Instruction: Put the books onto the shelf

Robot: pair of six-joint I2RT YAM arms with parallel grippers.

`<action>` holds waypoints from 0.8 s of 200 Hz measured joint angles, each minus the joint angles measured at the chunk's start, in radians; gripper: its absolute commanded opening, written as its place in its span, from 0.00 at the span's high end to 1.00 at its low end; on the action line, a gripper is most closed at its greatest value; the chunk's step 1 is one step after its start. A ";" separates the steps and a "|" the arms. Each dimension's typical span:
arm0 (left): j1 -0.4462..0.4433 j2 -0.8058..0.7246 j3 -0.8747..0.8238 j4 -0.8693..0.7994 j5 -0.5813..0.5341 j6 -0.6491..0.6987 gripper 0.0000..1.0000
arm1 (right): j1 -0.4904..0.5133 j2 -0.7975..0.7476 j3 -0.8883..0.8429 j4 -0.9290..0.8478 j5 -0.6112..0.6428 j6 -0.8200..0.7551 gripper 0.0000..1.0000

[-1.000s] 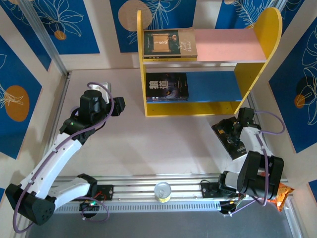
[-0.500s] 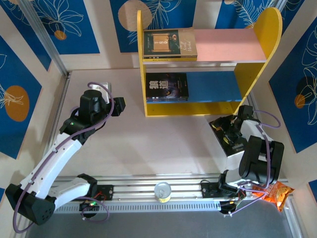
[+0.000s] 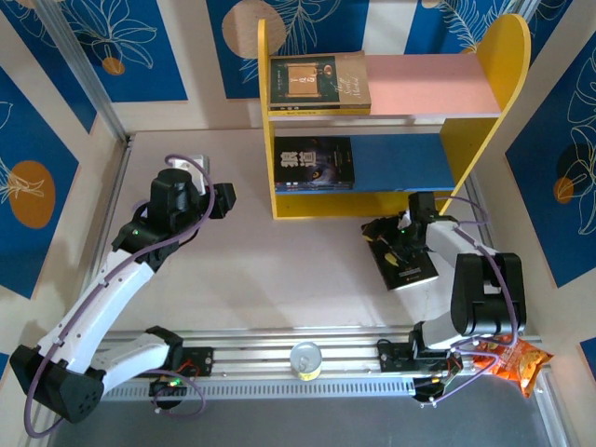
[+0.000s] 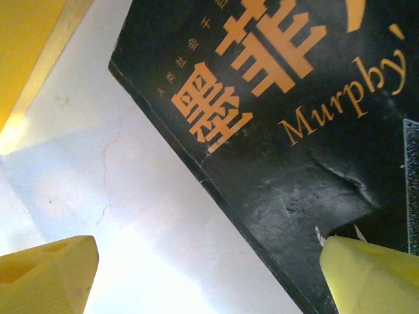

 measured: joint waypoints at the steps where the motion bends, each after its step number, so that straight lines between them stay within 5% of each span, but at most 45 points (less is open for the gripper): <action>1: 0.000 0.000 0.000 0.000 0.000 0.000 0.53 | 0.004 0.000 0.000 0.001 0.000 0.002 0.10; 160: -0.002 -0.017 -0.152 0.076 0.073 -0.121 0.56 | 0.530 0.127 0.100 0.196 -0.001 0.405 0.10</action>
